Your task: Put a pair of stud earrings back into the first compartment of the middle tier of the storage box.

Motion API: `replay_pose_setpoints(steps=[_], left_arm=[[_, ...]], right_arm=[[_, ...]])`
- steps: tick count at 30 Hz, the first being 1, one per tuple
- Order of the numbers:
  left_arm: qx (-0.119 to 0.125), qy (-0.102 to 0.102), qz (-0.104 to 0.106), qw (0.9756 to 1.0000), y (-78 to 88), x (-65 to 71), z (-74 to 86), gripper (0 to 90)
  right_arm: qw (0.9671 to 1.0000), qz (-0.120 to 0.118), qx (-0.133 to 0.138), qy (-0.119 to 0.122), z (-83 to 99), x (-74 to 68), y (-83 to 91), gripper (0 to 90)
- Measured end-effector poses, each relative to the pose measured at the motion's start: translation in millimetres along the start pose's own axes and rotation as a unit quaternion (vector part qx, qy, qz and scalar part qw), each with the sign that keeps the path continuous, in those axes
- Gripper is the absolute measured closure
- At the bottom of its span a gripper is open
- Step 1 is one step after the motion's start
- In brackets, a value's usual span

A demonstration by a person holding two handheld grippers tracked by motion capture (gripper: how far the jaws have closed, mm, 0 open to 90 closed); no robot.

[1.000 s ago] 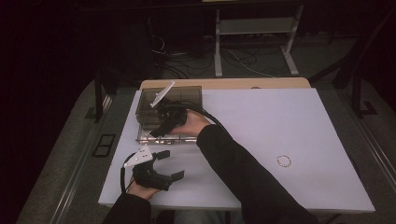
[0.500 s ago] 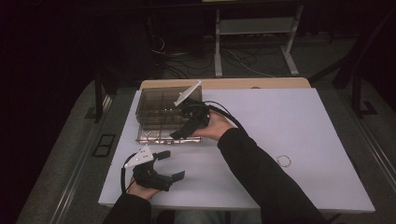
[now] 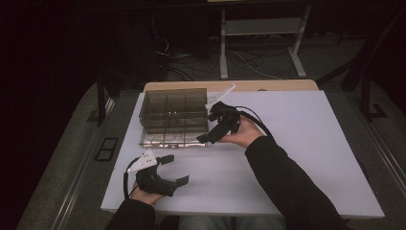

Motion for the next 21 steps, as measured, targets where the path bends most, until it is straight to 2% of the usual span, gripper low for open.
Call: replay_pose_setpoints(steps=[11, 13, 17, 21], left_arm=[[0.001, -0.001, -0.003, 1.0000, 0.2, 0.0, -0.1, 0.0], [0.000, -0.004, -0.003, 1.0000, 0.9, -0.4, -0.3, 0.0], [0.001, -0.002, -0.004, 1.0000, 0.8, -0.3, -0.4, 0.0], [0.002, -0.002, -0.004, 1.0000, 0.6, -0.1, -0.4, 0.0]], right_arm=[[0.9995, 0.023, 0.017, -0.015, 13.5, 4.7, 32.8, 0.1], [0.9994, 0.027, 0.019, -0.010, 16.5, 6.4, 38.5, 0.1], [0.9988, 0.036, 0.024, -0.023, 21.1, 6.2, 49.7, 0.1], [0.9983, 0.043, 0.030, -0.026, 26.3, 7.4, 60.7, 0.1]])
Point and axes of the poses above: each handheld gripper's, and its own axes: y roughly backward along the jaws, z roughly out of its underside, x roughly to its right, the point moved 9 cm from there along -y, roughly forward along the jaws, and after that the axes turned 14 degrees about x, right-handed, at the moved point
